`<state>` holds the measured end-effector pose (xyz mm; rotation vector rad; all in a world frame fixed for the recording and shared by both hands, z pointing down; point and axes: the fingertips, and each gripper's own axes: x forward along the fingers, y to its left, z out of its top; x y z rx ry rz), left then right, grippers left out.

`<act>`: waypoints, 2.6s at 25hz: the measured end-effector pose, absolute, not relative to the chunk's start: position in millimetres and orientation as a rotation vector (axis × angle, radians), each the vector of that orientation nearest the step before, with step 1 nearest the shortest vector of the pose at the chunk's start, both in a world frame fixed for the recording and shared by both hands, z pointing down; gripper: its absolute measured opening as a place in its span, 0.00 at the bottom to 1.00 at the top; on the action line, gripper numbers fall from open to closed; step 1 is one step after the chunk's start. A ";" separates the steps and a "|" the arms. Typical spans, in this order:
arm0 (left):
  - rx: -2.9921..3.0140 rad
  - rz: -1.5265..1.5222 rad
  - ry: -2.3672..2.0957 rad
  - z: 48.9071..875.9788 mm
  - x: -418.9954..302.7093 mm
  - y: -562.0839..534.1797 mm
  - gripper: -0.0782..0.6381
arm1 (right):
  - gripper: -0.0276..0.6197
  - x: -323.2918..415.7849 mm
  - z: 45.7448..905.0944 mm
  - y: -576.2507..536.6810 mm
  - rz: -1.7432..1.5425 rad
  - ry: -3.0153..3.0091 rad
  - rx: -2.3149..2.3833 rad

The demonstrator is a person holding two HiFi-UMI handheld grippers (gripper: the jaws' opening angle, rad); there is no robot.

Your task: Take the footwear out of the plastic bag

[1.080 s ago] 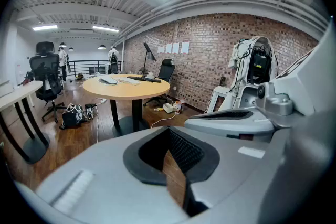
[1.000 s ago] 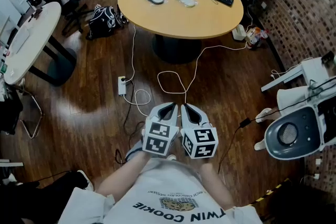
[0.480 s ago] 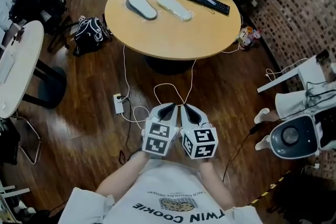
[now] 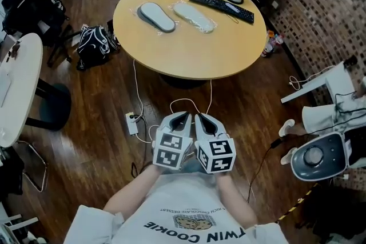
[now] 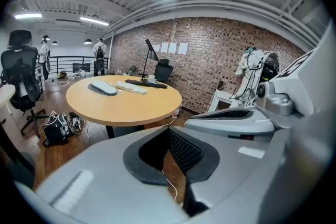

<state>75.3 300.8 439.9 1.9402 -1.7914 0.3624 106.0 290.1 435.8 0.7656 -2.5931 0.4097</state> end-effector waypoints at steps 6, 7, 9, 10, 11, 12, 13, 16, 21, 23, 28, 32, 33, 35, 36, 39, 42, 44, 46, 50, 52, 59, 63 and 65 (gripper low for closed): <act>1.931 0.371 -1.768 450.0 65.2 277.0 0.11 | 0.05 89.4 444.2 263.4 0.423 -2.592 0.754; 1.929 0.380 -1.771 452.4 62.7 270.8 0.11 | 0.05 86.6 446.5 256.8 0.427 -2.595 0.750; 1.923 0.399 -1.782 456.2 55.8 255.6 0.11 | 0.05 79.5 450.7 240.8 0.436 -2.603 0.742; 1.918 0.407 -1.787 457.4 51.2 246.9 0.11 | 0.05 74.8 452.4 231.5 0.440 -2.608 0.736; 1.912 0.415 -1.795 458.2 45.8 237.5 0.11 | 0.05 69.2 453.6 221.7 0.443 -2.613 0.727; 1.904 0.423 -1.803 458.9 40.0 227.5 0.11 | 0.05 63.1 454.4 211.4 0.445 -2.619 0.714; 1.894 0.432 -1.811 459.8 34.5 216.7 0.11 | 0.05 57.5 455.0 200.6 0.446 -2.625 0.700; 1.864 0.456 -1.832 459.8 24.3 177.6 0.11 | 0.05 48.0 455.5 161.7 0.457 -2.634 0.663; 1.816 0.478 -1.864 456.7 12.2 113.7 0.11 | 0.05 39.6 453.1 93.8 0.486 -2.639 0.613; 1.789 0.473 -1.878 459.5 6.1 93.5 0.11 | 0.05 35.7 451.0 70.8 0.486 -2.644 0.590; 1.729 0.478 -1.930 454.8 -10.1 55.7 0.11 | 0.05 28.5 446.8 29.7 0.490 -2.666 0.541; 1.713 0.484 -1.960 452.6 -18.2 35.4 0.11 | 0.05 19.8 446.6 7.5 0.495 -2.681 0.514; 1.715 0.493 -1.960 452.0 -19.4 31.4 0.11 | 0.05 17.3 445.5 3.3 0.495 -2.687 0.509; 1.718 0.505 -1.956 452.6 -21.7 23.6 0.11 | 0.05 12.6 444.7 -4.5 0.500 -2.695 0.507; 1.720 0.509 -1.954 453.1 -23.2 20.0 0.11 | 0.05 10.5 445.2 -8.0 0.506 -2.695 0.506; 1.733 0.524 -1.947 452.6 -30.7 8.4 0.11 | 0.05 5.0 447.7 -18.1 0.528 -2.686 0.515; 1.754 0.543 -1.938 451.3 -44.4 -8.1 0.11 | 0.05 0.5 452.1 -31.9 0.554 -2.673 0.547; 1.769 0.556 -1.928 451.5 -58.1 -20.3 0.11 | 0.05 -6.3 457.8 -40.7 0.572 -2.658 0.558; 1.788 0.576 -1.920 451.6 -74.9 -33.0 0.11 | 0.05 -17.2 462.8 -49.1 0.573 -2.647 0.561; 1.856 0.635 -1.863 453.1 -107.3 -58.8 0.11 | 0.05 -35.8 468.9 -70.3 0.607 -2.616 0.644; 1.876 0.656 -1.845 454.4 -129.2 -72.5 0.11 | 0.05 -49.4 472.8 -83.5 0.635 -2.598 0.665; 1.956 0.743 -1.755 460.8 -220.5 -121.8 0.11 | 0.07 -86.0 489.4 -118.0 0.747 -2.492 0.816; 1.981 0.815 -1.738 464.5 -265.6 -155.4 0.11 | 0.10 -92.0 494.9 -144.9 0.811 -2.451 0.900; 1.999 0.850 -1.713 470.3 -280.8 -170.1 0.11 | 0.11 -90.3 498.5 -155.1 0.842 -2.424 0.954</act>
